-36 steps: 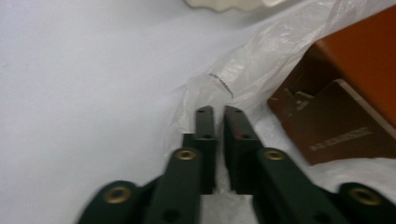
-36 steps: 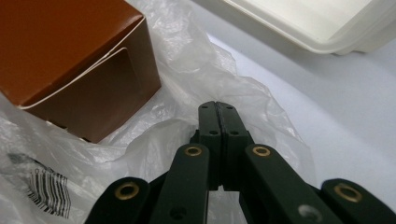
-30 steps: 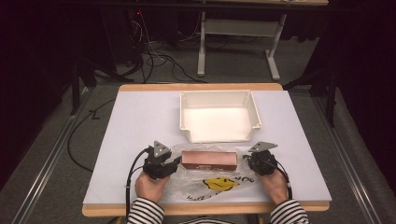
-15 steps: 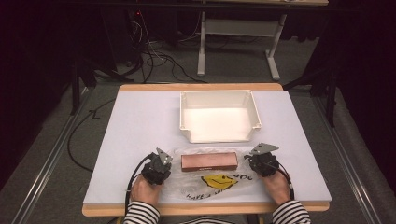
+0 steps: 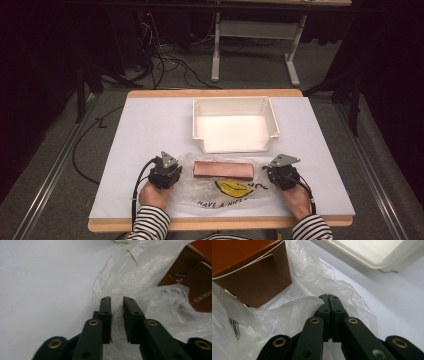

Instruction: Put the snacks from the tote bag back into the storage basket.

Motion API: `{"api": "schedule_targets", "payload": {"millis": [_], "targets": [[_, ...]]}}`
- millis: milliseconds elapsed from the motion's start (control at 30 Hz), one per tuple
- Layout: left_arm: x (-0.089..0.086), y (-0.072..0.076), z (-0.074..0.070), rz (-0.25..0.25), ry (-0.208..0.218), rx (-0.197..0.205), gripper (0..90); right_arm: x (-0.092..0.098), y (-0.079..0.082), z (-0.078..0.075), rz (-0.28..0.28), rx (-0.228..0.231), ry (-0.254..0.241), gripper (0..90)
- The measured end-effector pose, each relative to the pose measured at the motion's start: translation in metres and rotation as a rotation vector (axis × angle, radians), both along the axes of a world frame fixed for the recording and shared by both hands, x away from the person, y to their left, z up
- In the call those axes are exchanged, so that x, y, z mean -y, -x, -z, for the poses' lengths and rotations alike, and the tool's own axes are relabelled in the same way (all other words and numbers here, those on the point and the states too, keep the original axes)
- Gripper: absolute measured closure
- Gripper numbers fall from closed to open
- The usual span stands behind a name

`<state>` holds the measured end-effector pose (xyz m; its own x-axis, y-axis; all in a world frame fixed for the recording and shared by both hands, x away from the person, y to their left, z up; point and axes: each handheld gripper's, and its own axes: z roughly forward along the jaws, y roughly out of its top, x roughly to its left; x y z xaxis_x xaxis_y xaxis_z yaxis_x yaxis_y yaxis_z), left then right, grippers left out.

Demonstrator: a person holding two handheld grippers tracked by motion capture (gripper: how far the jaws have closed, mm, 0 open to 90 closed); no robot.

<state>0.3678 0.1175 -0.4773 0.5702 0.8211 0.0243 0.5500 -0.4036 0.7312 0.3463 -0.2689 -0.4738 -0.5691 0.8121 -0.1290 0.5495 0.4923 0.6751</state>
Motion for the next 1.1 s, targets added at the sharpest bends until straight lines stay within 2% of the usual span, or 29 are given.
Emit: {"api": "schedule_targets", "payload": {"millis": [100,233,367,433,633,733,867,1100], "targets": [[-0.004,0.002,-0.003,-0.001,0.071,0.004,64.3,0.003,-0.001,-0.001,-0.008,-0.019,-0.043,76.5],[-0.009,0.008,-0.01,0.002,0.133,0.033,56.1,0.007,0.003,-0.007,-0.008,-0.024,-0.079,68.6],[-0.013,0.011,-0.016,-0.007,0.169,0.06,50.0,0.01,0.004,-0.012,-0.015,-0.022,-0.12,61.7],[-0.015,0.012,-0.017,-0.011,0.188,0.077,48.0,0.011,0.005,-0.015,-0.023,-0.006,-0.135,57.8],[-0.015,0.008,-0.017,-0.026,0.216,0.091,44.2,0.017,0.008,-0.027,-0.022,0.029,-0.206,48.6],[-0.013,0.005,-0.015,-0.034,0.219,0.103,42.2,0.017,0.009,-0.033,-0.03,0.047,-0.225,45.8],[-0.01,0.001,-0.01,-0.043,0.222,0.111,41.7,0.014,0.011,-0.042,-0.07,0.083,-0.235,43.9],[-0.009,-0.002,0.004,-0.08,0.218,0.108,42.8,0.004,0.008,-0.05,-0.154,0.09,-0.228,43.5]]}}
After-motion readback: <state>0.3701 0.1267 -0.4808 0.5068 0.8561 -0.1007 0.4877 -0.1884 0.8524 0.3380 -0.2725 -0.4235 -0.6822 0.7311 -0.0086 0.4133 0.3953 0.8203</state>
